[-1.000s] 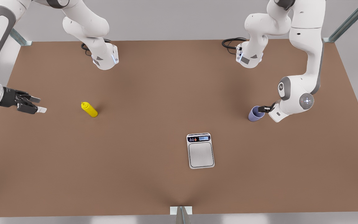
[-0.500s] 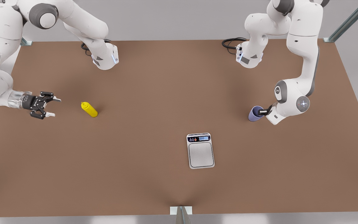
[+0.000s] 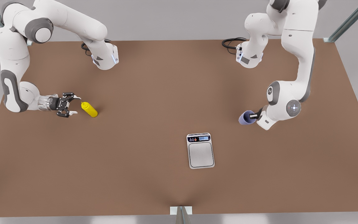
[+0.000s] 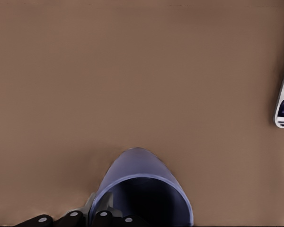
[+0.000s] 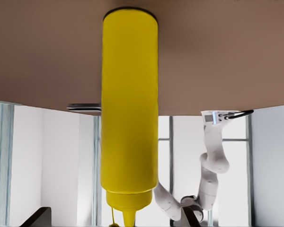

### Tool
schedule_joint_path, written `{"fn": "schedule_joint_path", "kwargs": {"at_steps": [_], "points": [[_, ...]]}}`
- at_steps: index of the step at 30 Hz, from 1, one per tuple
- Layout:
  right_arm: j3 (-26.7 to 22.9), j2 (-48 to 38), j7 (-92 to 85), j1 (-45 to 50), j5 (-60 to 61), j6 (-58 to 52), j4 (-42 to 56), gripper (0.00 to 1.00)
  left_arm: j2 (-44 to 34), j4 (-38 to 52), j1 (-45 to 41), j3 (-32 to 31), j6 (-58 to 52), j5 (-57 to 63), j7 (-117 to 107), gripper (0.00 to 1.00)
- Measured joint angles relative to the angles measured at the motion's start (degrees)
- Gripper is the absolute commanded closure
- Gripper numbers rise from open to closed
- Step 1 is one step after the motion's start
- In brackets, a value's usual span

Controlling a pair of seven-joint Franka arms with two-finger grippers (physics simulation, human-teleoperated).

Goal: Move cup to the weight, pick up sauce bottle, pour sauce

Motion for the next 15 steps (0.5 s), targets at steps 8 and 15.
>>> {"fn": "schedule_joint_path", "kwargs": {"at_steps": [8, 15], "points": [[2.0, 1.1, -1.5, -0.1, -0.3, 2.1, -0.1, 0.00, 20.3, 36.9, -13.3, -0.1, -5.5, -0.1, -21.4, 0.78], [3.0, 3.0, -3.3, 0.1, -1.2, 3.9, -0.3, 0.00, 27.0, 41.1, -13.3, 0.0, 0.5, -0.6, -21.3, 0.76]]}}
